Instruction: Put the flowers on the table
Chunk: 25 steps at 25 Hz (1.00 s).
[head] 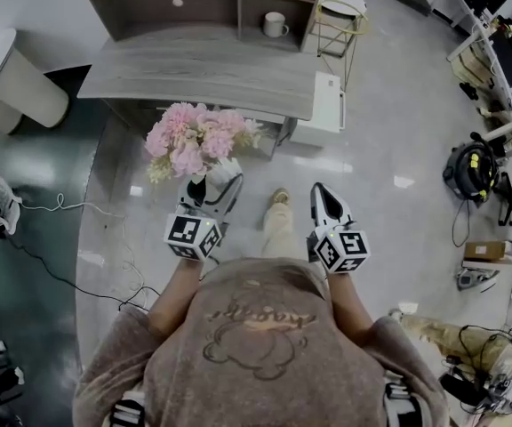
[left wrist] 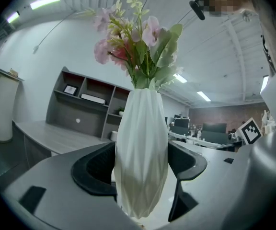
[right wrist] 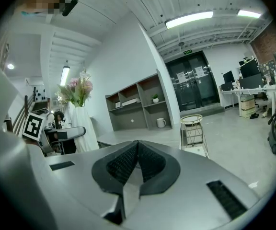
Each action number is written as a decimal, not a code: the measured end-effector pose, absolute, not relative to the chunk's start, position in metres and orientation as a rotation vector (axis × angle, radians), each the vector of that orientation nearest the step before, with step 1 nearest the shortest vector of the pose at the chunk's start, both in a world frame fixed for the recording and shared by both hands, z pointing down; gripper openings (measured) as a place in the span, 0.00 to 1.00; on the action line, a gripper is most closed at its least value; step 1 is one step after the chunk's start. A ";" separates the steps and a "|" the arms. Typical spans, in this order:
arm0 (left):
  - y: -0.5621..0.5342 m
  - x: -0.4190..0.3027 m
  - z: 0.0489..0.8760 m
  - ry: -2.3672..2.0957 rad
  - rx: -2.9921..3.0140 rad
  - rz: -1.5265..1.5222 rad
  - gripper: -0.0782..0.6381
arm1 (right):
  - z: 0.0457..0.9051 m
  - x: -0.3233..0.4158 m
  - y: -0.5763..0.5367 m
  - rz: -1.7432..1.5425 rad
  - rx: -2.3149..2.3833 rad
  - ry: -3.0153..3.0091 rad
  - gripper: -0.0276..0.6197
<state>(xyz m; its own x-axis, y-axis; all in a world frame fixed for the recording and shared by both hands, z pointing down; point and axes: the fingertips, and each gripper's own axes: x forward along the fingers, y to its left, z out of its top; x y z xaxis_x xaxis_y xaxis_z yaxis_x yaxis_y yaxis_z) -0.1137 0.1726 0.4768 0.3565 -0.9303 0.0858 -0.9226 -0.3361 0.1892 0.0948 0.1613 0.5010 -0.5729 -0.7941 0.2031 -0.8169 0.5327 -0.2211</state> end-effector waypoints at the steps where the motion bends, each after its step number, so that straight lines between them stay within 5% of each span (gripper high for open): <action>1: 0.162 -0.113 0.476 -1.675 2.410 -0.056 0.60 | 0.500 0.094 0.151 0.451 1.406 -2.687 0.02; 25: -0.074 -0.075 0.435 -1.841 2.303 -0.086 0.60 | 0.472 0.128 -0.109 0.471 1.194 -2.763 0.02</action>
<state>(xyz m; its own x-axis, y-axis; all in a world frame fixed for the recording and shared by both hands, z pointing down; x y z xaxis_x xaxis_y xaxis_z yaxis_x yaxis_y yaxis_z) -0.0749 -0.0743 0.4353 0.2263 -0.9713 0.0740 -0.9601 -0.2095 0.1853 0.1280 -0.1093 0.4717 -0.6889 -0.6948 0.2065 -0.7240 0.6457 -0.2427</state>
